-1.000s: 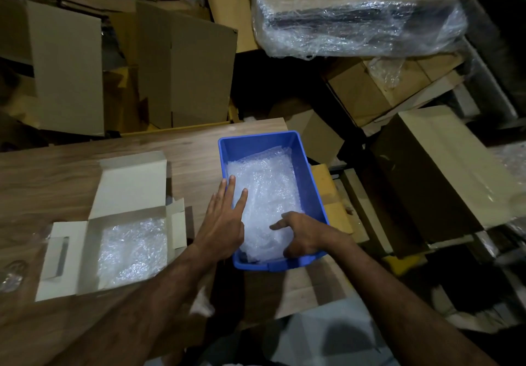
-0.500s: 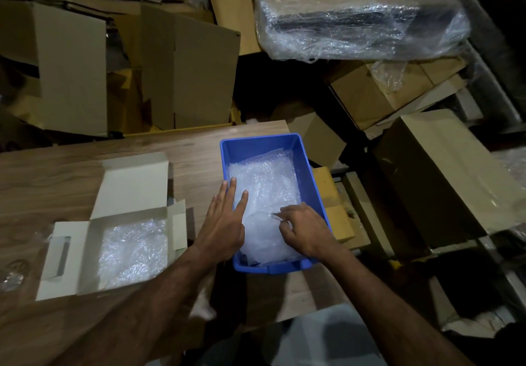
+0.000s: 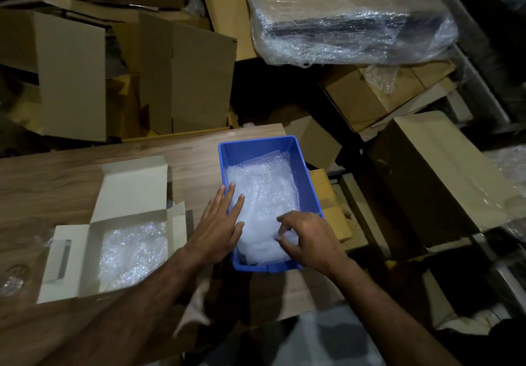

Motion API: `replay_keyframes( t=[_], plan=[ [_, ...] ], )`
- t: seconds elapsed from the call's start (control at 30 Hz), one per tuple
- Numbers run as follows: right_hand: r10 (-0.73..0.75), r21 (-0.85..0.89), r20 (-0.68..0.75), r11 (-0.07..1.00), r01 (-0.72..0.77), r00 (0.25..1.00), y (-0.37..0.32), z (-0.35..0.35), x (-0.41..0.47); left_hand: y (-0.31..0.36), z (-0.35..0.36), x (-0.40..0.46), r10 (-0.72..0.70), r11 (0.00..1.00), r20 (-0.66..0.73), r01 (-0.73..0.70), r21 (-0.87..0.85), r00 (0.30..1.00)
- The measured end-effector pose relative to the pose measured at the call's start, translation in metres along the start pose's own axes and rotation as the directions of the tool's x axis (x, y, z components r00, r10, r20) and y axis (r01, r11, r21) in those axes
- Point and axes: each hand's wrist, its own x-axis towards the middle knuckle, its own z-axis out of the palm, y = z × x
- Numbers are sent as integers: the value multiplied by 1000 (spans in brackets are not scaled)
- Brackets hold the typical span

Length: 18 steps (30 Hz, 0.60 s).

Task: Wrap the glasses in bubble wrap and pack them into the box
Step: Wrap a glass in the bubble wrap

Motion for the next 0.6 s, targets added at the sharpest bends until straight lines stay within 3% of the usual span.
replay_keyframes(
  t=[0.2,0.37,0.5,0.6],
  plan=[
    [166,138,348,964,-225,923,-6,-2,-2,4,0,0,-9,1000,13,9,7,1000],
    [289,45,519,931,-363,805,-4,5,10,6,-2,-1,-17,1000,17,17,-3,1000],
    [341,-233,507,938,-256,791,-4,9,27,9,-3,-1,-25,1000,22,25,1,999],
    [338,-260,518,937,-232,785,-4,17,31,10,-2,0,-41,999,30,41,12,999]
  ],
)
